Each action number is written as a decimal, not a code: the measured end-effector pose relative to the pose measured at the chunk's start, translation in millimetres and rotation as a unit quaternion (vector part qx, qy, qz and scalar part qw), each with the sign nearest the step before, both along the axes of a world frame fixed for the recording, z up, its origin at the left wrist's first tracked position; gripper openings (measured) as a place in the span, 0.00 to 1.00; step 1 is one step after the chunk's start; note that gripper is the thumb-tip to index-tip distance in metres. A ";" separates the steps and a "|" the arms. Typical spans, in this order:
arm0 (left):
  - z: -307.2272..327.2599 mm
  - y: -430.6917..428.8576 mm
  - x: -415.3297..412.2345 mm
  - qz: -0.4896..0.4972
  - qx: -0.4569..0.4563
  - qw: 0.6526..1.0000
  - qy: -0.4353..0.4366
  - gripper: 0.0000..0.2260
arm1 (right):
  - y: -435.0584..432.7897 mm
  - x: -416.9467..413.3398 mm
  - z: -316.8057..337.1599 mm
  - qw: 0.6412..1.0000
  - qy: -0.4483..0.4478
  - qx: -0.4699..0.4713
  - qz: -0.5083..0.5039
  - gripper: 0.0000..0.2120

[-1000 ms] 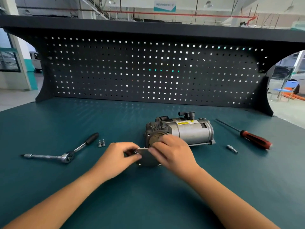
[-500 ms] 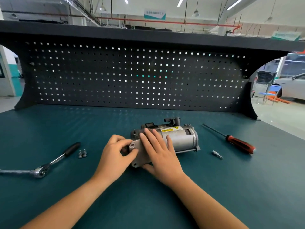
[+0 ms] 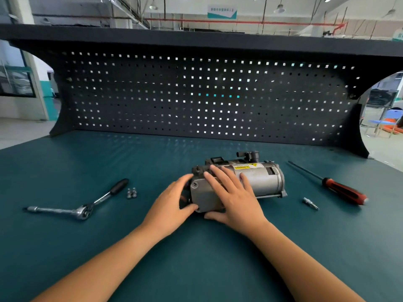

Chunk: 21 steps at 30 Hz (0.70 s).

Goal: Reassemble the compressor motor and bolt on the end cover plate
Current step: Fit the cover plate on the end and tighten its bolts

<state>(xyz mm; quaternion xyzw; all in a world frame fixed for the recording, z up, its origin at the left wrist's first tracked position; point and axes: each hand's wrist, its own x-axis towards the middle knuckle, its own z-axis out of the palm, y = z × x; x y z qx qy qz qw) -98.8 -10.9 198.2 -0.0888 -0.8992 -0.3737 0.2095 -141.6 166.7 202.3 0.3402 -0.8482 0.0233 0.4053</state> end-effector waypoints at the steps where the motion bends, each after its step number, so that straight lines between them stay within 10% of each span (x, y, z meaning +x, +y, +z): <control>1: -0.3 -0.3 -0.7 -0.001 0.007 1.000 -0.002 0.32 | 1.3 -0.7 -0.2 1.000 -0.001 0.004 0.005 0.48; 21: 1.5 -15.7 -20.6 -0.051 0.138 0.987 -0.067 0.30 | -10.5 -6.0 2.4 0.999 0.035 -0.012 -0.012 0.46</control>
